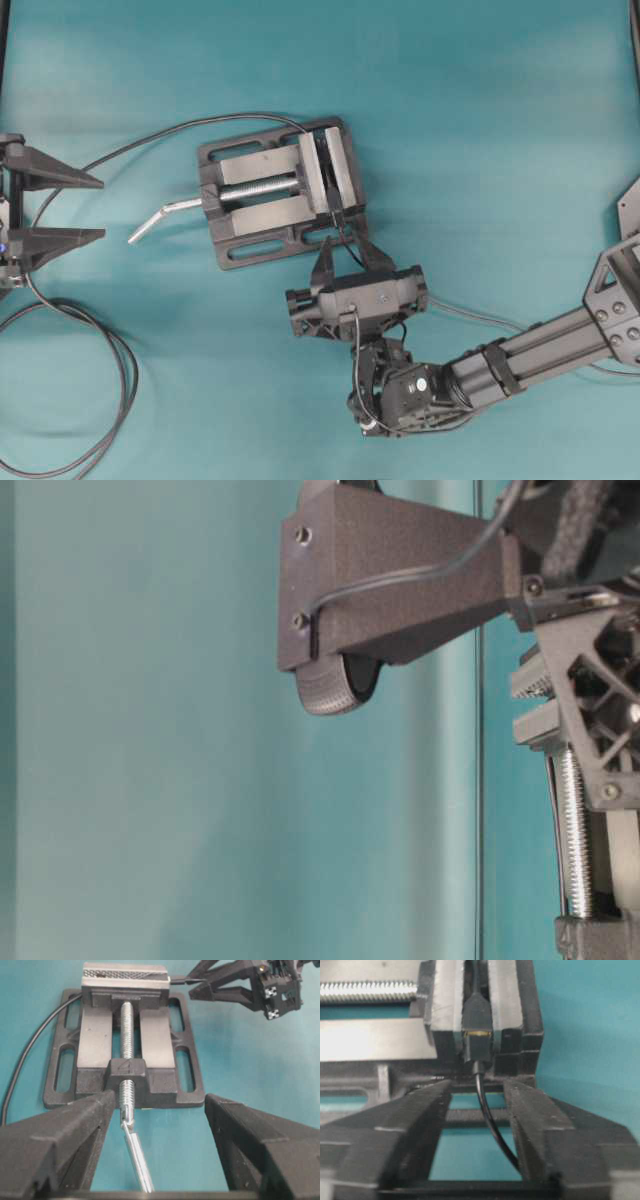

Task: Insert the USB cable into the fixed female connector.
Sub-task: 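Open the right gripper and pull it back from the plug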

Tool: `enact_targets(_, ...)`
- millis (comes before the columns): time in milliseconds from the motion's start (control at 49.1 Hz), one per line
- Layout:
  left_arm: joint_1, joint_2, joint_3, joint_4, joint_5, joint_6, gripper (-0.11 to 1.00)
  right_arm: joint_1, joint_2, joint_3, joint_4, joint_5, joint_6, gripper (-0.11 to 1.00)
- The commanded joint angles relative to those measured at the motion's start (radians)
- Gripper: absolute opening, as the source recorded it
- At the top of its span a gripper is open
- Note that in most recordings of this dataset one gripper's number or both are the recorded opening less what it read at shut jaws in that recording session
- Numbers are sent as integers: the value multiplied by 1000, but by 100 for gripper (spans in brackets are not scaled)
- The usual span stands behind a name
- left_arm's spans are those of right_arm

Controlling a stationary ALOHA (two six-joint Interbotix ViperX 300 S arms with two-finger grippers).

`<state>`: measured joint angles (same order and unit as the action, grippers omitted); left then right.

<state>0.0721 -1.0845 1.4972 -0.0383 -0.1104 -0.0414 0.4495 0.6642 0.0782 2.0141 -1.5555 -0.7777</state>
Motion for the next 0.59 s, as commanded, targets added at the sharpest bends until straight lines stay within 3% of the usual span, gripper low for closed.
enact_targets(0, -2, 5, -18, 3, -8, 14, 88, 14, -55, -9, -2, -3, -14, 61)
enact_targets(122, -2, 5, -18, 3, -8, 14, 89, 29, -83, 5, -2, 2, -55, 73)
enact_targets(285, -3, 5, -18, 3, -8, 14, 88, 43, -130, 57, -2, 46, -107, 73)
enact_targets(570, -2, 5, -18, 3, -3, 14, 89, 43, -264, 202, -8, 319, -173, 73)
